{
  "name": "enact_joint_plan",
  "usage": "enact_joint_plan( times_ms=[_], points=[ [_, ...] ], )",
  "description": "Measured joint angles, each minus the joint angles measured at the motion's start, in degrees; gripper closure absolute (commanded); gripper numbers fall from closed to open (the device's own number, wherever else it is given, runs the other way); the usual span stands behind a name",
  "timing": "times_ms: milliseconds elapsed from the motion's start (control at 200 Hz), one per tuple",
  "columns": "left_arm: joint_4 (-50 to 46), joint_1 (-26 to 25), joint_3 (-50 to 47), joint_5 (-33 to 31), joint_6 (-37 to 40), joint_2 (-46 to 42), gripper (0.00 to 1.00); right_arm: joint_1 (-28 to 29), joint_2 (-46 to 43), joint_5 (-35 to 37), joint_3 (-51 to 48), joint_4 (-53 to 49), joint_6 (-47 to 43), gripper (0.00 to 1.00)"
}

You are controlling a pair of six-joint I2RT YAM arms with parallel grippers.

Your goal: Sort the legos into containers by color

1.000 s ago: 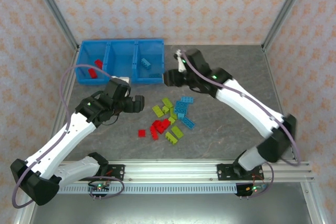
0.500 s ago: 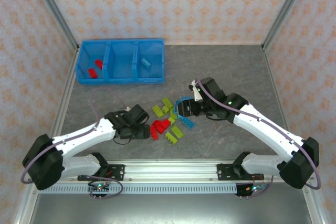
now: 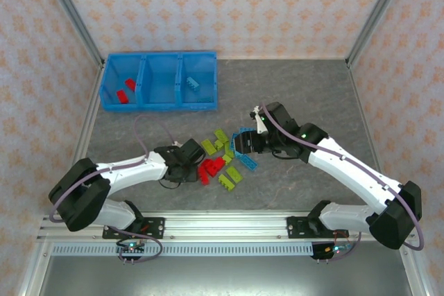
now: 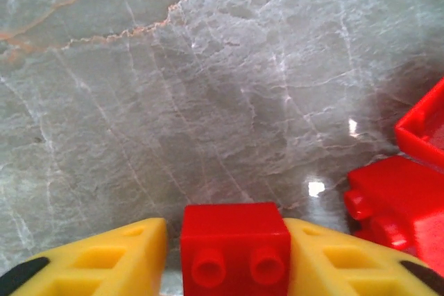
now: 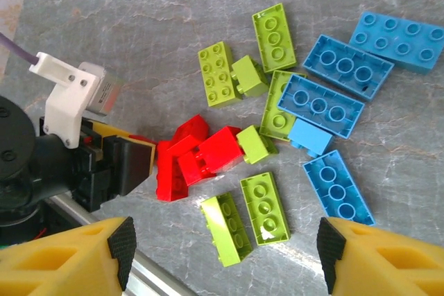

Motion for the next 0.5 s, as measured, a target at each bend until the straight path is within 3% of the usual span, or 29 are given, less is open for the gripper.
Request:
enact_joint_plan(
  times_ms=[150, 315, 500],
  points=[
    [0.6, 0.0, -0.5, -1.0, -0.4, -0.3, 0.70, 0.0, 0.0, -2.9, 0.0, 0.3, 0.0, 0.28],
    [-0.5, 1.7, -0.4, -2.6, 0.1, -3.3, 0.72, 0.0, 0.0, -3.8, 0.2, 0.5, 0.1, 0.28],
    [-3.3, 16.7, 9.0, -4.2, 5.2, -10.3, 0.72, 0.0, 0.0, -3.7, 0.3, 1.0, 0.2, 0.28]
  ],
)
